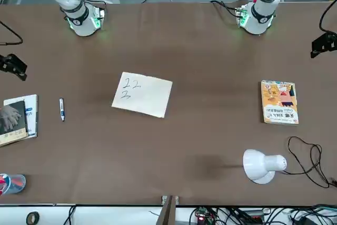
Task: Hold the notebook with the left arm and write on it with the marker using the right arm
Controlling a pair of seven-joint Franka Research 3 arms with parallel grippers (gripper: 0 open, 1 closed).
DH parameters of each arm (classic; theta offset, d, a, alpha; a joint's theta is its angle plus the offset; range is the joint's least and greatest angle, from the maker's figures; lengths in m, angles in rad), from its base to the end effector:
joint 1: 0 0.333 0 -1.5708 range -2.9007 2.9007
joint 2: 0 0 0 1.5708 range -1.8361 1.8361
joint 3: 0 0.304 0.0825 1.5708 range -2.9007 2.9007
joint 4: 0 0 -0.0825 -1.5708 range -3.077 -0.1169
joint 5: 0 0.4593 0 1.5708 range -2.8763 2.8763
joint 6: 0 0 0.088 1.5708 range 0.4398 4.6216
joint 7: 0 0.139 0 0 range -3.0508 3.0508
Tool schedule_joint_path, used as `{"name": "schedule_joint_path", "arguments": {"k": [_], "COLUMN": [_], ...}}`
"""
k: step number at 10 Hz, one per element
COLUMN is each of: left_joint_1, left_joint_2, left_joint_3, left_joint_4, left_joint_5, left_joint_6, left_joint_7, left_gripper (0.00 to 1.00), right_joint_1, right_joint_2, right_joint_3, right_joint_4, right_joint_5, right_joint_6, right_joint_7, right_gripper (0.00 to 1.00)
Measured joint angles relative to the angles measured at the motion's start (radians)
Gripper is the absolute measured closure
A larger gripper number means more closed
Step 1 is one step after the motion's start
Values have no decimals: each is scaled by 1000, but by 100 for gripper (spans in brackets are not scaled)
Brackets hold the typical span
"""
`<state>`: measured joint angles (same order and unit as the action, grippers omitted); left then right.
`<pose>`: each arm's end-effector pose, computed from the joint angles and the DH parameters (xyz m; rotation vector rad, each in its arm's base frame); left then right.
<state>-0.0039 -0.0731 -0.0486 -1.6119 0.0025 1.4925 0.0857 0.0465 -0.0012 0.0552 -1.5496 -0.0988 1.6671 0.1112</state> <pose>0.5971 -0.0319 0.5964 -3.1280 0.2159 0.0729 0.6413 0.0526 0.6029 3.0496 -0.0089 0.1962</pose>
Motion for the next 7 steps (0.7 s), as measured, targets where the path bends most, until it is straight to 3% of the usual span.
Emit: {"name": "schedule_joint_path", "arguments": {"k": [7], "left_joint_1": [0], "left_joint_2": [0], "left_joint_3": [-1], "left_joint_4": [1], "left_joint_5": [0], "left_joint_6": [0], "left_joint_7": [0], "left_gripper": [0], "right_joint_1": [-1], "right_joint_2": [0], "right_joint_3": [-1], "right_joint_4": [-1], "right_joint_5": [0], "right_joint_6": [11], "right_joint_7": [0], "right_gripper": [0]}}
